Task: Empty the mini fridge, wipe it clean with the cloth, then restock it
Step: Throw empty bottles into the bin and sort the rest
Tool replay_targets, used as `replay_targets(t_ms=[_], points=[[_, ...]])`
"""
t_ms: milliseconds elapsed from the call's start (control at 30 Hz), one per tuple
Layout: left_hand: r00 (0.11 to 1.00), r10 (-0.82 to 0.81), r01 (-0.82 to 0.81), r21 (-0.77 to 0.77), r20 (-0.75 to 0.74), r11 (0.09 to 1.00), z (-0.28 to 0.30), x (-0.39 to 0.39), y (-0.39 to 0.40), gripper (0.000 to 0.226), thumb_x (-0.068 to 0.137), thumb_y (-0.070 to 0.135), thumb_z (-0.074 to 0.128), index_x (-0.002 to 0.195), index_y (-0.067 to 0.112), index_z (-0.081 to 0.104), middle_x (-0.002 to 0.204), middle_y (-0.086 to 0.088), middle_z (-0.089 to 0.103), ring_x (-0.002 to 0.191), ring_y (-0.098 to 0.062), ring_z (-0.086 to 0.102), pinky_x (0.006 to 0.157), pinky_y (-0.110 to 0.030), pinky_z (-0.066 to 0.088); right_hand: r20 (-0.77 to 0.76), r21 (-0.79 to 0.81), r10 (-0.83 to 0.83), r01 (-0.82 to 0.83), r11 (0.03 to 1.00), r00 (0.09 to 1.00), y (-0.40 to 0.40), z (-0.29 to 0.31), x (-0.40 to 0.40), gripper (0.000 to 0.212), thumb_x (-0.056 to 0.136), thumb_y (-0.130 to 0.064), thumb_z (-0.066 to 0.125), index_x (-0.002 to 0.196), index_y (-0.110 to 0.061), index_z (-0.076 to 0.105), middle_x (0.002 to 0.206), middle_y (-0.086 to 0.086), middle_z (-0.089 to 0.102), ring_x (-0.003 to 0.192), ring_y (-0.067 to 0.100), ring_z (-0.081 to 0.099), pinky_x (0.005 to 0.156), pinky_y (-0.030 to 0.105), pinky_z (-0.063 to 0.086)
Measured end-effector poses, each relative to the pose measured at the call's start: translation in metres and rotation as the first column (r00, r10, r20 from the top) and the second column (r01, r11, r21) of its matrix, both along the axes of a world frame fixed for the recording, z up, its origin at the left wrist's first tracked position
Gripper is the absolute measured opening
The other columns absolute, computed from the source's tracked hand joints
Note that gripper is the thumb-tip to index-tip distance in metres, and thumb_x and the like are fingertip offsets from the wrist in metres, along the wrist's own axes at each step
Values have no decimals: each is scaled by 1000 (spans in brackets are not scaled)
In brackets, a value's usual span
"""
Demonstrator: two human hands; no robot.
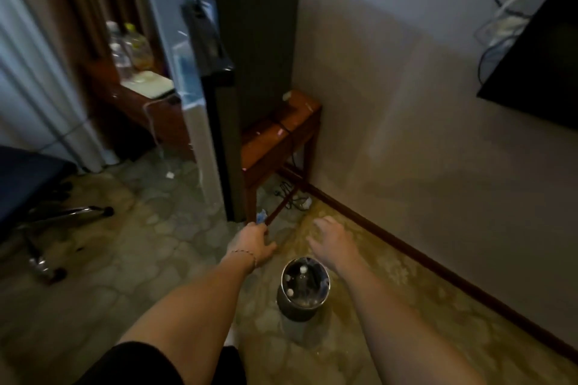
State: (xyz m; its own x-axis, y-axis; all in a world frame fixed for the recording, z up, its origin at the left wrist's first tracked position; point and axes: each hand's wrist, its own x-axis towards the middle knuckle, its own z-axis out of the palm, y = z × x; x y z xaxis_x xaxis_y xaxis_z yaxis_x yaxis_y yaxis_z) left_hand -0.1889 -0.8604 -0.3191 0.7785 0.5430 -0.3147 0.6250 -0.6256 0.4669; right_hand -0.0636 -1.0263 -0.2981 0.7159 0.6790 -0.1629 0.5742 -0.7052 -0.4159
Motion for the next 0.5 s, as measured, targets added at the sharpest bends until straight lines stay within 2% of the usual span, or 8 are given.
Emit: replay_targets(t_ms=[167, 233, 333, 433, 500], points=[[988, 137, -139, 18, 68, 990, 56, -75, 24, 49, 90, 51, 60, 127, 19, 57, 126, -3, 57, 107, -22, 59, 88, -35, 51, 64, 13, 208, -209, 978, 976, 38, 56, -56, 49, 97, -38, 61, 141, -18, 51, 137, -2, 48, 125, 18, 52, 102, 35, 48], [982, 174, -179, 65, 79, 982, 70, -107, 41, 52, 88, 51, 62, 129, 19, 57, 129, -4, 54, 113, -25, 57, 93, -37, 51, 93, 20, 292, -295, 955, 952, 65, 71, -85, 43, 95, -37, 63, 132, -17, 57, 128, 0, 52, 118, 20, 56, 97, 39, 50], [964, 249, -258, 100, 93, 961, 84, -154, 71, 51, 87, 52, 62, 128, 20, 57, 128, -4, 54, 112, -23, 57, 92, -37, 51, 137, 19, 427, -433, 901, 894, 110, 85, -136, 35, 91, -36, 65, 121, -19, 62, 114, -1, 54, 108, 21, 60, 88, 39, 52], [950, 294, -305, 116, 103, 945, 97, -184, 104, 49, 88, 52, 61, 126, 21, 57, 126, -3, 54, 109, -20, 57, 89, -34, 51, 147, 57, 454, -466, 883, 879, 157, 98, -169, 45, 91, -36, 66, 133, -21, 58, 125, -4, 54, 116, 16, 57, 96, 34, 51], [941, 315, -330, 135, 122, 934, 109, -206, 137, 50, 88, 52, 61, 126, 21, 57, 126, -3, 54, 109, -20, 57, 90, -34, 51, 156, 86, 468, -484, 871, 870, 197, 111, -186, 46, 91, -36, 67, 133, -21, 58, 125, -4, 54, 116, 15, 56, 98, 34, 50]])
